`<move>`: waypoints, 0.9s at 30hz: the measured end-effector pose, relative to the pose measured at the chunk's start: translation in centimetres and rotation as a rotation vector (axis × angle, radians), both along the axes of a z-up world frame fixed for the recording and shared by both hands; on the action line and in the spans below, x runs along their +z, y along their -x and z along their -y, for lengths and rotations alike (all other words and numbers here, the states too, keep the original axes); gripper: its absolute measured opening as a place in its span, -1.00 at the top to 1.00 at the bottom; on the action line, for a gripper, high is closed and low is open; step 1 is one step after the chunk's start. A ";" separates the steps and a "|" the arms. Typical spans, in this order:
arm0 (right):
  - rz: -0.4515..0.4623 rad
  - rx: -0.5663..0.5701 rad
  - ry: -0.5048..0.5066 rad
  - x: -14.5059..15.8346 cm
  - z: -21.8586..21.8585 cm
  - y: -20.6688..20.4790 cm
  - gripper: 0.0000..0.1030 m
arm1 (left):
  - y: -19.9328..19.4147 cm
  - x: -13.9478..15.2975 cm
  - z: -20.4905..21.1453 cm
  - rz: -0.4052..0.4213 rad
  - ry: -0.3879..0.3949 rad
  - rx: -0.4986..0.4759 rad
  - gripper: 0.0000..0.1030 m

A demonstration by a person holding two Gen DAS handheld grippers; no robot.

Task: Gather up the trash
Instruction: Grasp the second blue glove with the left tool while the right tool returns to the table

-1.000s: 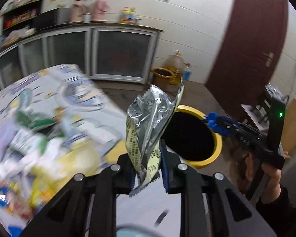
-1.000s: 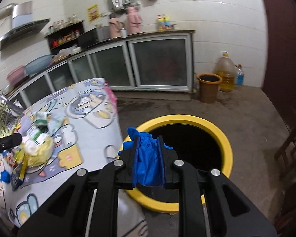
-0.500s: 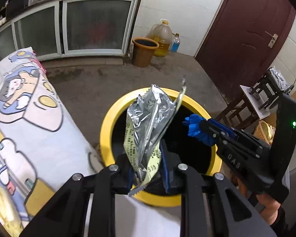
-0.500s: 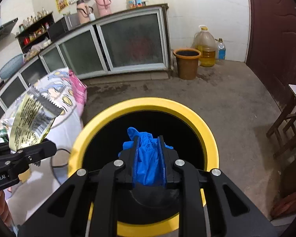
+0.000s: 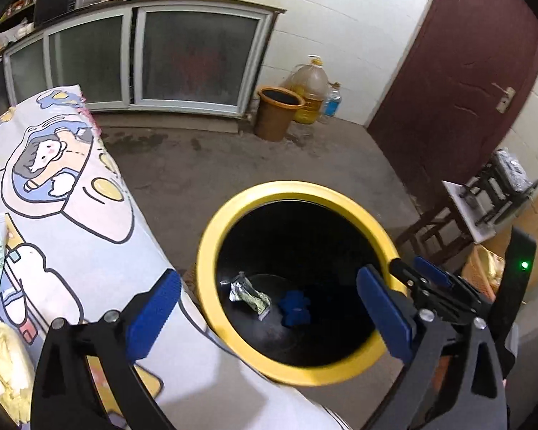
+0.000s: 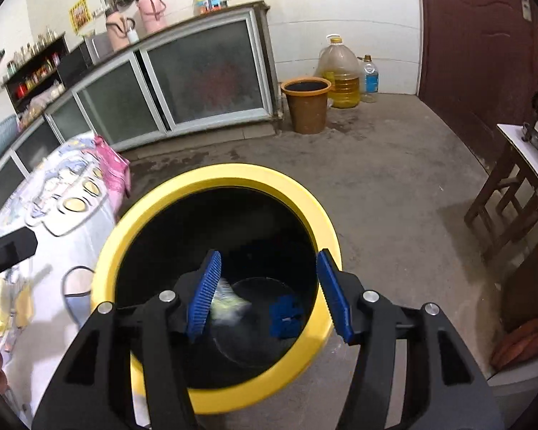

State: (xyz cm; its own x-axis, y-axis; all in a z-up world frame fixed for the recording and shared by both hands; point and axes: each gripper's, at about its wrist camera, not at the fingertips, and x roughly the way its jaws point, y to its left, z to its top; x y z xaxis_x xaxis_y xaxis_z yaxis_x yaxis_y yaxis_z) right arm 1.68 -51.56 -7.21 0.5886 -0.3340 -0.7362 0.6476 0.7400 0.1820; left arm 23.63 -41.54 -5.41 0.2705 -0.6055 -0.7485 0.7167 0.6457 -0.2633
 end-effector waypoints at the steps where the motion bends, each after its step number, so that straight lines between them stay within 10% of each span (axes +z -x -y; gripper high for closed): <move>1: 0.024 0.004 0.007 0.6 -0.6 0.6 -0.06 | 0.4 0.6 -0.4 -0.001 0.014 -0.016 -0.84; 10: 0.224 0.186 0.089 6.1 -8.1 2.2 -0.31 | 4.8 6.7 -12.8 0.156 0.182 -0.003 -0.84; 19: 0.359 0.614 0.061 9.4 -21.0 -1.9 -0.53 | 8.3 7.0 -32.2 0.367 0.014 0.133 -0.84; 27: 0.258 0.804 0.066 8.4 -28.9 -6.0 -0.51 | 8.2 4.2 -42.0 0.306 -0.009 0.145 -0.84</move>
State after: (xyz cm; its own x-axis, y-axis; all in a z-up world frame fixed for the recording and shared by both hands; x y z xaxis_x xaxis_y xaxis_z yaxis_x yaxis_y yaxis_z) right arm 7.72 -22.65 1.24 0.8122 0.2210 -0.5400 -0.1366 0.9718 0.1922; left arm 15.40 0.44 -1.17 0.5661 -0.5381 -0.6245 0.6624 0.7478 -0.0439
